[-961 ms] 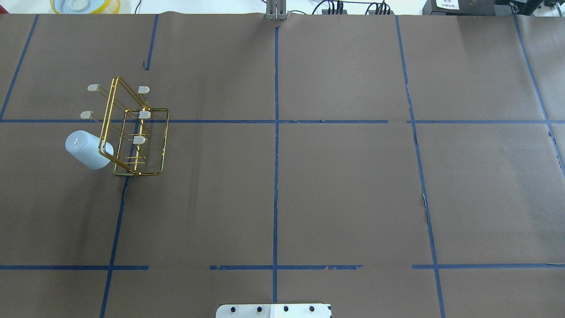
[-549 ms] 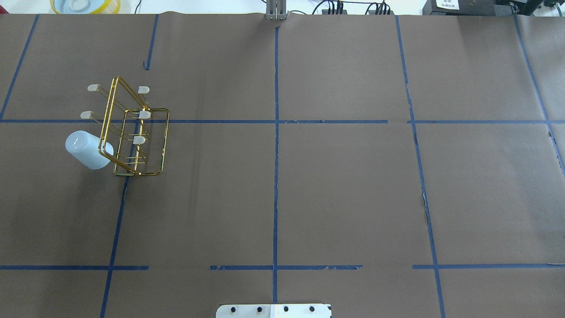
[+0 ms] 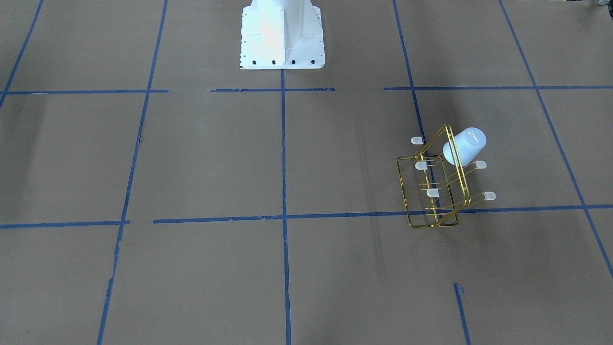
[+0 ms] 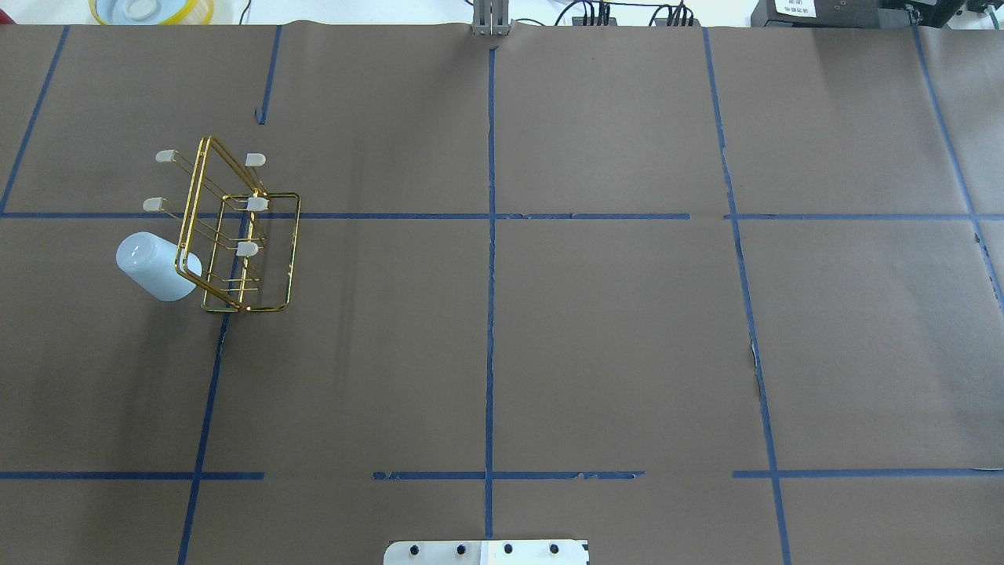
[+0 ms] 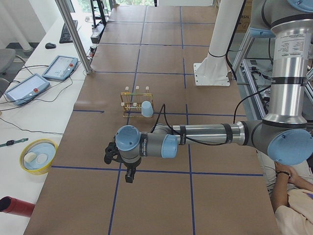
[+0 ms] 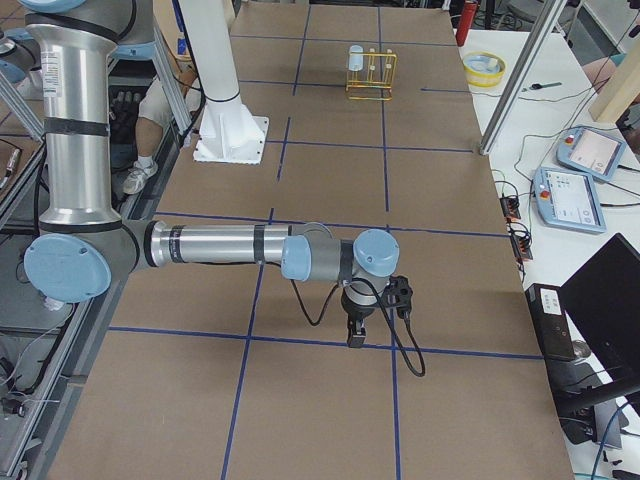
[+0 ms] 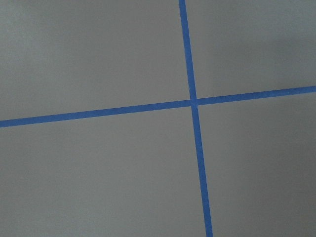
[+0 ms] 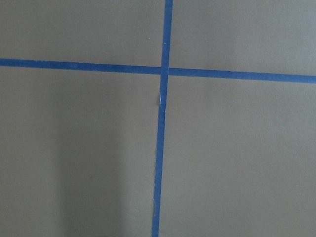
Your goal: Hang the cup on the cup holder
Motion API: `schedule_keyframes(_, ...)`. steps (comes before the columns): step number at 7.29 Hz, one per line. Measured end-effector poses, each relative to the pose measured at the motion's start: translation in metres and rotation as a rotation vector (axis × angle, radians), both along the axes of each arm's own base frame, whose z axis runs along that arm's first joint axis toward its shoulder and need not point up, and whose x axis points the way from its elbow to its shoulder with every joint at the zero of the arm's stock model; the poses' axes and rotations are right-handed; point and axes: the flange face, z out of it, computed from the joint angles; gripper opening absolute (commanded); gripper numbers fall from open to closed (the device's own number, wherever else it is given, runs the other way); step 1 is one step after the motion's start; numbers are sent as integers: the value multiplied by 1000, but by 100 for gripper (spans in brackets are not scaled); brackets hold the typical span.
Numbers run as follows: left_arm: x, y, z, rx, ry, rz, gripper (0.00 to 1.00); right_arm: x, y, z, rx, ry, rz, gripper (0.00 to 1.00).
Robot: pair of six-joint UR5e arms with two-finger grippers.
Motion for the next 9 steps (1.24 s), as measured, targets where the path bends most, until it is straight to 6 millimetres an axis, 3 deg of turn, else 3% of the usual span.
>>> schedule_keyframes(9, -2, 13, -31, 10, -9, -16, 100, 0, 0, 0, -1, 0, 0, 100)
